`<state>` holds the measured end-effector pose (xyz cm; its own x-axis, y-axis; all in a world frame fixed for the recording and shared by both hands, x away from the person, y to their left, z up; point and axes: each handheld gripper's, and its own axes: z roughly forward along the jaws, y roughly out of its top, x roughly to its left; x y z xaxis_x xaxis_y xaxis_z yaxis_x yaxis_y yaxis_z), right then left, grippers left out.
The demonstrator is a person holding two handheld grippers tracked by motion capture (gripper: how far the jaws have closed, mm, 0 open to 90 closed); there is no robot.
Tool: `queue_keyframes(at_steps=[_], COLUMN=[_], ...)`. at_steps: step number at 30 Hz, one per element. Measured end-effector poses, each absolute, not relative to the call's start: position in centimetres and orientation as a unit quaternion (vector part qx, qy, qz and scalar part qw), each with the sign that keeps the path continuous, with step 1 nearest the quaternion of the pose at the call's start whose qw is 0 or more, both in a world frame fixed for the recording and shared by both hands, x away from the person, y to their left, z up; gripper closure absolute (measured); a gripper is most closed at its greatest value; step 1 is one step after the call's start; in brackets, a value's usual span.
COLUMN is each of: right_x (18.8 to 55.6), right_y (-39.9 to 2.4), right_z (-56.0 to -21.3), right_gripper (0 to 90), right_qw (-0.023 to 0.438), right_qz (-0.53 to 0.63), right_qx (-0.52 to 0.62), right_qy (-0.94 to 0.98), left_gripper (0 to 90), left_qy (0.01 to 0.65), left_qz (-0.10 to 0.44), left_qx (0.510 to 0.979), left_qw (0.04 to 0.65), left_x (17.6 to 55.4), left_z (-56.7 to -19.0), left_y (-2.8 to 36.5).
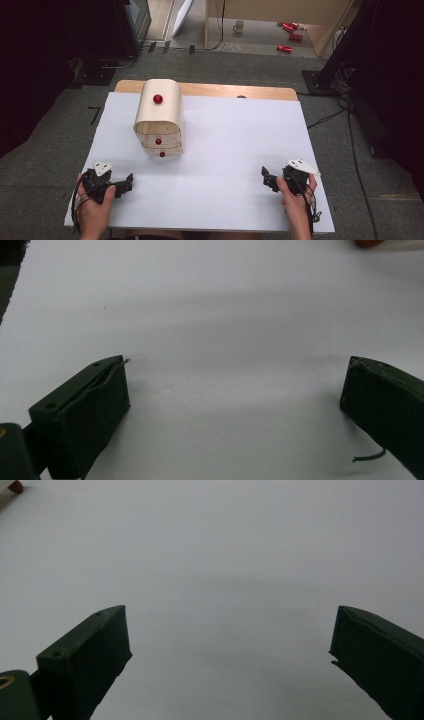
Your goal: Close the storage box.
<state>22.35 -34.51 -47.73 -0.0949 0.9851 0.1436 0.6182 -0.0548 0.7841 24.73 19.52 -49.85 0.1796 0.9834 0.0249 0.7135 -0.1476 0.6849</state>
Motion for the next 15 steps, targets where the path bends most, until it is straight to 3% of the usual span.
queue_keyframes(at_steps=[15], right_x=[19.7], right_y=[-39.6], right_z=[-48.1], right_gripper=[2.8], right_qw=[0.26], right_qz=[0.345], right_qx=[0.663], right_qy=[0.612], left_gripper=[0.0], left_qy=[0.592], left_qz=[0.245], left_qx=[0.717], left_qw=[0.276], left_x=[24.7], left_z=[-49.9], left_y=[19.5])
